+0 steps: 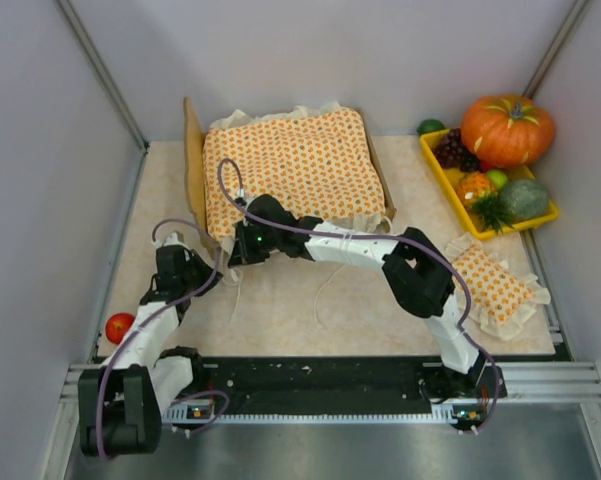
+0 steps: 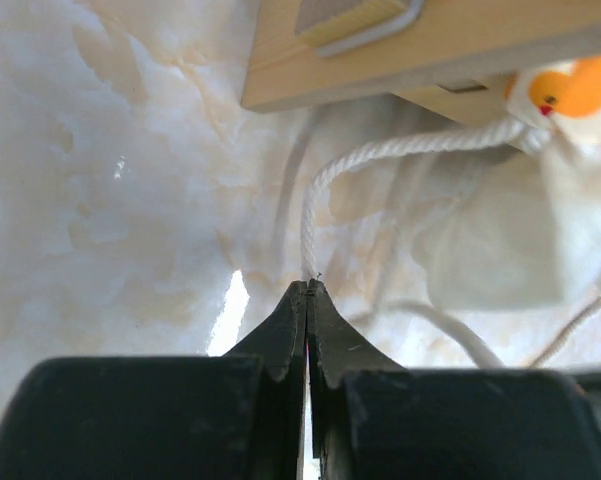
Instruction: Set up the pet bed
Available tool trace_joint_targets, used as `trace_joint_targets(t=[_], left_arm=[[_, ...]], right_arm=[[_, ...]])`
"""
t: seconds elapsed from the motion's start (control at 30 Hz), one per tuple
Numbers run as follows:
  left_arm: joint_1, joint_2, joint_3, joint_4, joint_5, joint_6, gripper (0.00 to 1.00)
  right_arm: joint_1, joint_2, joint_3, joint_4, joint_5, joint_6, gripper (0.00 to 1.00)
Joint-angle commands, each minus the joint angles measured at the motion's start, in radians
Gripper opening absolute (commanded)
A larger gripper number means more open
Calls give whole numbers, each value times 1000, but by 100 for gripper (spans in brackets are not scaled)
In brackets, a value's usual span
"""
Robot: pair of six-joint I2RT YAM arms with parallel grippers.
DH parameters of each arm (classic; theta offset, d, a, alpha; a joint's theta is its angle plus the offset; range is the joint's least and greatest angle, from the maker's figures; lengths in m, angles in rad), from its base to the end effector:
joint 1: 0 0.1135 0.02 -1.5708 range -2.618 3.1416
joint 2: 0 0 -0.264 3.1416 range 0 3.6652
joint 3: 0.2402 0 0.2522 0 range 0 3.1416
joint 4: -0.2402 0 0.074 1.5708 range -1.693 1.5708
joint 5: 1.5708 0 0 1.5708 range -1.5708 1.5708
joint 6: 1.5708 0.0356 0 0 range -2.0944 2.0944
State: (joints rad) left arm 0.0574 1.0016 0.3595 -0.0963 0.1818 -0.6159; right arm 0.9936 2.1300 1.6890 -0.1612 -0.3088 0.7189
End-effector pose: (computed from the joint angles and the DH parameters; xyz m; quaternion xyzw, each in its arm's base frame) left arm 0.1905 0.0045 0.1638 -0.2662 0.8719 -0.1908 0.3641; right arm 0.2617 0.4216 0.2259 -0.1907 0.8564 0.4367 0.1987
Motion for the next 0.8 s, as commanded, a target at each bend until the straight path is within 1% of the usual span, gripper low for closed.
trace_joint_targets(t=[0.0, 0.17, 0.53, 0.77], left_arm=[[1, -102, -11, -59, 27, -30, 0], [1, -208, -33, -83, 34, -50, 0], [1, -306, -65, -152, 74, -64, 0], [-1, -382, -74, -155, 148, -85, 0]], right_arm=[[-1, 56, 57, 11, 14, 34, 0], [-1, 99, 78, -4, 51, 31, 0], [-1, 179, 169, 14, 112, 27, 0], [14, 232, 201, 25, 145, 28, 0]])
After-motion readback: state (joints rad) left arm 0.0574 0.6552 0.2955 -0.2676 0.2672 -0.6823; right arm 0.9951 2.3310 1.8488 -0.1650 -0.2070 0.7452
